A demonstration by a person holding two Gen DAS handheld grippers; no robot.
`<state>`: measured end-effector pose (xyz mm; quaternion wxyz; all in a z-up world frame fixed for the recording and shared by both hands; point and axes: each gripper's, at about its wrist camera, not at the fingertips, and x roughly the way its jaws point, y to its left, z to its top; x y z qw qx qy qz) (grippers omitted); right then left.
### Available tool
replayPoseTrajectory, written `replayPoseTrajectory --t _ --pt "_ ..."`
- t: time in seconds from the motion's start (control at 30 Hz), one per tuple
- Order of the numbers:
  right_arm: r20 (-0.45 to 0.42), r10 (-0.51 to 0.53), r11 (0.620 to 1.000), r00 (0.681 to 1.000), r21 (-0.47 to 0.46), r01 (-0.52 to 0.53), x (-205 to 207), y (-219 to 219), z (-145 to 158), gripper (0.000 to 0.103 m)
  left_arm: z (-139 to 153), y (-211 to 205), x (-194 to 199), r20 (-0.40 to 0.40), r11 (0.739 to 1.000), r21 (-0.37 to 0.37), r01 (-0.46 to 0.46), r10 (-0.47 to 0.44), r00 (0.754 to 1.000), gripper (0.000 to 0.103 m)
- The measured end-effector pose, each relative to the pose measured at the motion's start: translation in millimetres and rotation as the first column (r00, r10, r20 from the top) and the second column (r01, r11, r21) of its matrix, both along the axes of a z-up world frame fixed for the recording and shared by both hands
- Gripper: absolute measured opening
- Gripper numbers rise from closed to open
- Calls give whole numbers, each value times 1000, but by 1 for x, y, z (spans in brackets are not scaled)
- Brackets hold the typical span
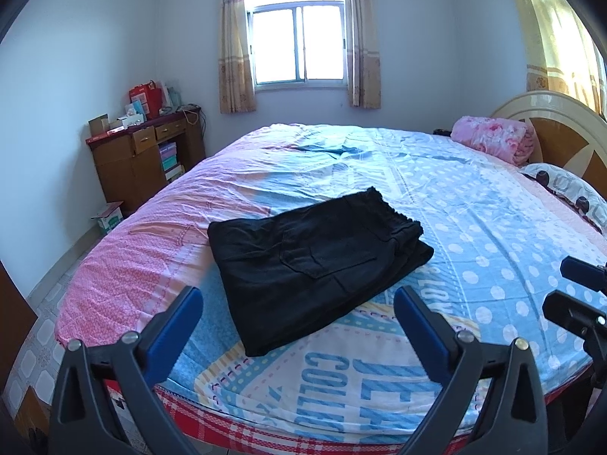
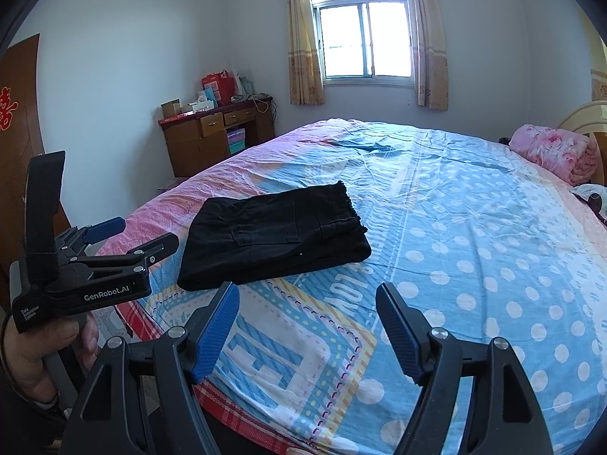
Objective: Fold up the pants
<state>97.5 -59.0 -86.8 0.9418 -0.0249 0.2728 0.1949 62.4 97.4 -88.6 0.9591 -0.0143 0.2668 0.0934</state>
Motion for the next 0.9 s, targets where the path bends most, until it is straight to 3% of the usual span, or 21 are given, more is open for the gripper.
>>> replayPoseTrajectory --t 0.9 --pt "26 5 1000 1000 -9 -4 -4 2 4 76 6 -2 -5 40 999 43 -27 25 999 103"
